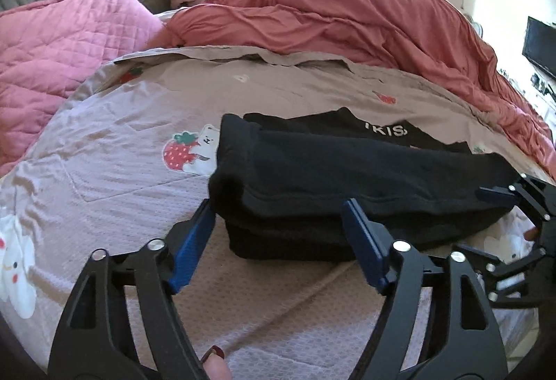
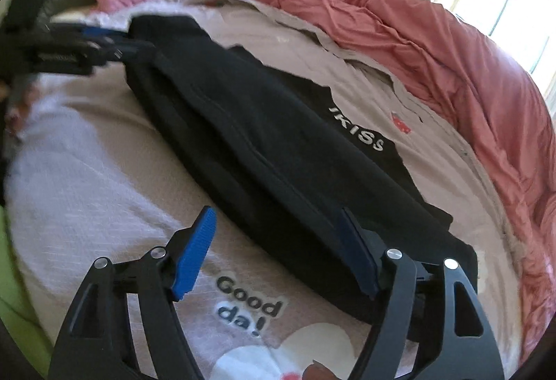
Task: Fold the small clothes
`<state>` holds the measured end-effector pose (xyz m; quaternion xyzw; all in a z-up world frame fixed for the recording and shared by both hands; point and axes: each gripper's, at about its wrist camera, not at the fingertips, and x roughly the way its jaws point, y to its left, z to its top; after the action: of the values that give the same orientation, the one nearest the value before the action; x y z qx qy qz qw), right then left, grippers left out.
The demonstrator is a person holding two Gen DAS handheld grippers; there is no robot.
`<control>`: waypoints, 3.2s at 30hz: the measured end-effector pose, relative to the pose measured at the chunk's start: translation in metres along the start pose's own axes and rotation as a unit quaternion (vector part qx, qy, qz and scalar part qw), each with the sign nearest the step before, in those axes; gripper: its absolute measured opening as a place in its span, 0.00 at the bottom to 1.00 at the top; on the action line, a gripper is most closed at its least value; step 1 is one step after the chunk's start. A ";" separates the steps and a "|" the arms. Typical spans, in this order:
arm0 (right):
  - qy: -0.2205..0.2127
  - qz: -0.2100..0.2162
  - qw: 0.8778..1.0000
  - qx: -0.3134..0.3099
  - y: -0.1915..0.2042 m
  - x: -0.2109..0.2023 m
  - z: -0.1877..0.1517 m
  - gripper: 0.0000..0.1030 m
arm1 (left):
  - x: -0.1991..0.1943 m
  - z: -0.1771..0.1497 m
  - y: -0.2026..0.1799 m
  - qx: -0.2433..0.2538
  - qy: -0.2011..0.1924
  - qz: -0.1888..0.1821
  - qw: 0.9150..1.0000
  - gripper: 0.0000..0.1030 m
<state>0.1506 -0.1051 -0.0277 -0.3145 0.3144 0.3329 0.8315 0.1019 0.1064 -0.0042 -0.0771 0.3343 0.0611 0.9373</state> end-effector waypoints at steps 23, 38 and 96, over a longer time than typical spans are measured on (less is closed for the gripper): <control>0.002 -0.004 0.994 0.109 -0.098 0.044 0.063 0.15 | -0.002 0.004 0.015 -0.051 -0.014 -0.039 0.998 0.69; -0.044 -0.081 0.972 0.216 -0.168 0.035 0.047 0.67 | 0.025 0.010 0.007 -0.040 0.023 -0.068 0.997 0.75; 0.013 0.028 0.951 0.307 -0.106 0.033 0.004 0.67 | 0.063 0.034 -0.051 0.358 -0.013 0.083 0.930 0.91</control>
<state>0.2509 -0.1522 -0.0167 -0.0391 0.4207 0.2397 0.8741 0.1797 0.0667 -0.0127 0.2921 0.3267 0.0157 0.8987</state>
